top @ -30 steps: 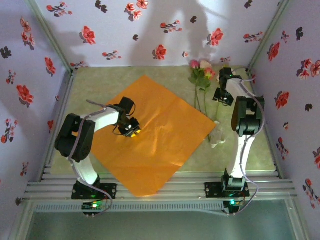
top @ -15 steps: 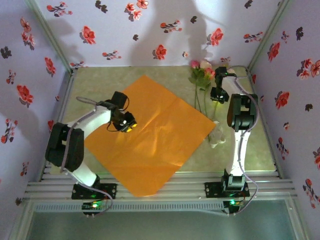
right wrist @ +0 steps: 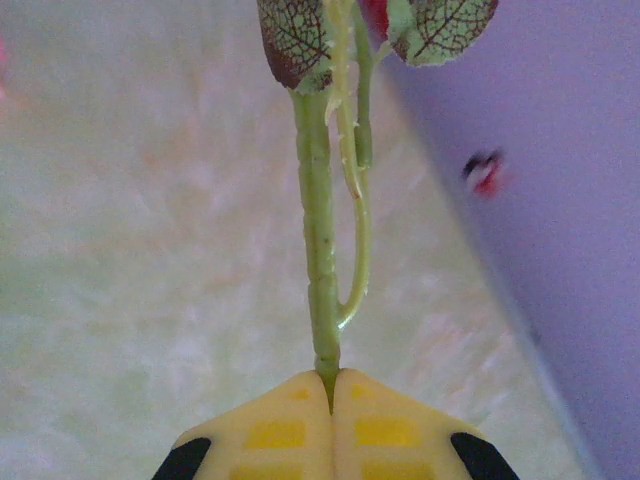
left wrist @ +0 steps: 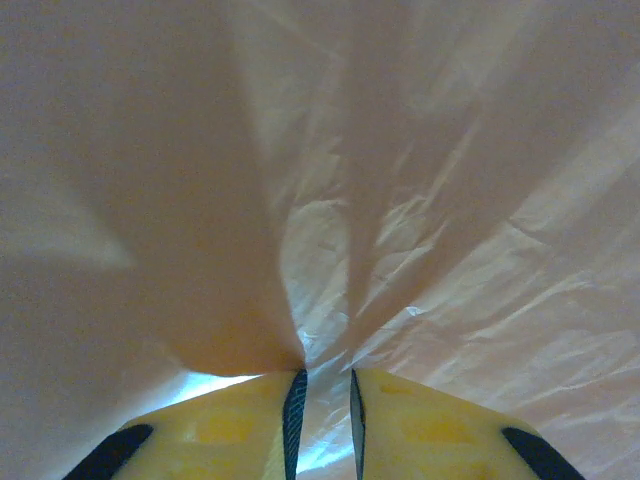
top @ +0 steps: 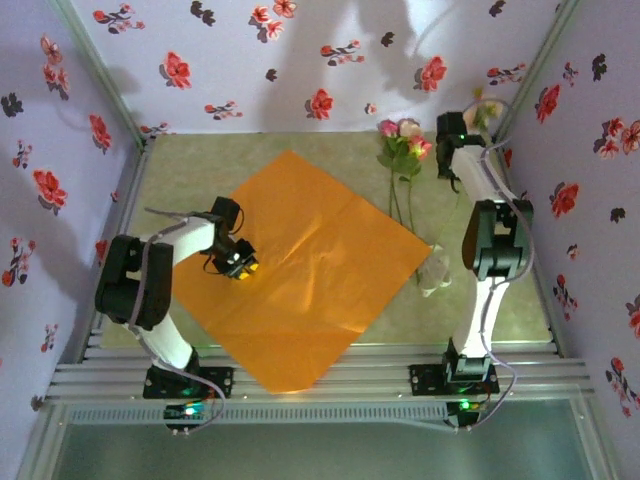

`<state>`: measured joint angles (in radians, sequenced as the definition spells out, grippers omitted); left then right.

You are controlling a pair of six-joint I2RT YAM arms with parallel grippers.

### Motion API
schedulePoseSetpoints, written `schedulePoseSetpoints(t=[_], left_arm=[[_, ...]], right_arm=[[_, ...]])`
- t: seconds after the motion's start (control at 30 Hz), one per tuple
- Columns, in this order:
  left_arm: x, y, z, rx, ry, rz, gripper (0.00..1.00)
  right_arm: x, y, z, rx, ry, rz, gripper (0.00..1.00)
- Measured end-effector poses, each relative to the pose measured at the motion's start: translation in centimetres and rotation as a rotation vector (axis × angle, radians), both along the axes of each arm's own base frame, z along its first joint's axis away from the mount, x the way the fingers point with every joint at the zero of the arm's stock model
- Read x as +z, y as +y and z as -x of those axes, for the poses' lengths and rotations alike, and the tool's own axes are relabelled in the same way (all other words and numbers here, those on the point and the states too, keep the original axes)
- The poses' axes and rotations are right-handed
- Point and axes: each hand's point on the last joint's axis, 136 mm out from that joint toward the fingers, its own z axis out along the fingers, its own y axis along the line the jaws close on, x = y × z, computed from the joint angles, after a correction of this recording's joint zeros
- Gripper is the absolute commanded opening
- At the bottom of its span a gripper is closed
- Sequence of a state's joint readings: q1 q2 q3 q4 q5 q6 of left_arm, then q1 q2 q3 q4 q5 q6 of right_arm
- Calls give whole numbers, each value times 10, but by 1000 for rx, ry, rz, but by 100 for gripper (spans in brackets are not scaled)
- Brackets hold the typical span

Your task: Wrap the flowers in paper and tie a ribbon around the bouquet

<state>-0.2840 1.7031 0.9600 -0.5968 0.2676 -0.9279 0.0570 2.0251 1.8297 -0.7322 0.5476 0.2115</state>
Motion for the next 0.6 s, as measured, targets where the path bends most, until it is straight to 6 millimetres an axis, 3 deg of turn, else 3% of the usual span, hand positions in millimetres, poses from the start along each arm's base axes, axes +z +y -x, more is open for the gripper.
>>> schedulePoseSetpoints(t=[0.07,0.13,0.2,0.3,0.37,0.43,0.5,0.6], left_arm=[[-1,0,0,0,0,-2,19],[-2,1,1,1,1,-3,17],[-2,1,2,1,-3,-2,16],[-2,2,3,2,-11,-2,14],[-2,2,3,2,-17,0,13],[-2,3,3,3,-22,1,13],[-2,3,3,4,-25,2,12],[-2,3,3,4,-25,2,11]], right_arm=[[55,15,2,34,-127,27,0],[112,42,8,91,-269,24,0],[153,77,15,176,-384,-28,0],[184,147,26,355,-505,-186,0],[184,203,33,482,-524,-317,0],[163,273,41,620,-486,-464,0],[128,334,51,715,-410,-586,0],[55,413,71,792,-240,-740,0]])
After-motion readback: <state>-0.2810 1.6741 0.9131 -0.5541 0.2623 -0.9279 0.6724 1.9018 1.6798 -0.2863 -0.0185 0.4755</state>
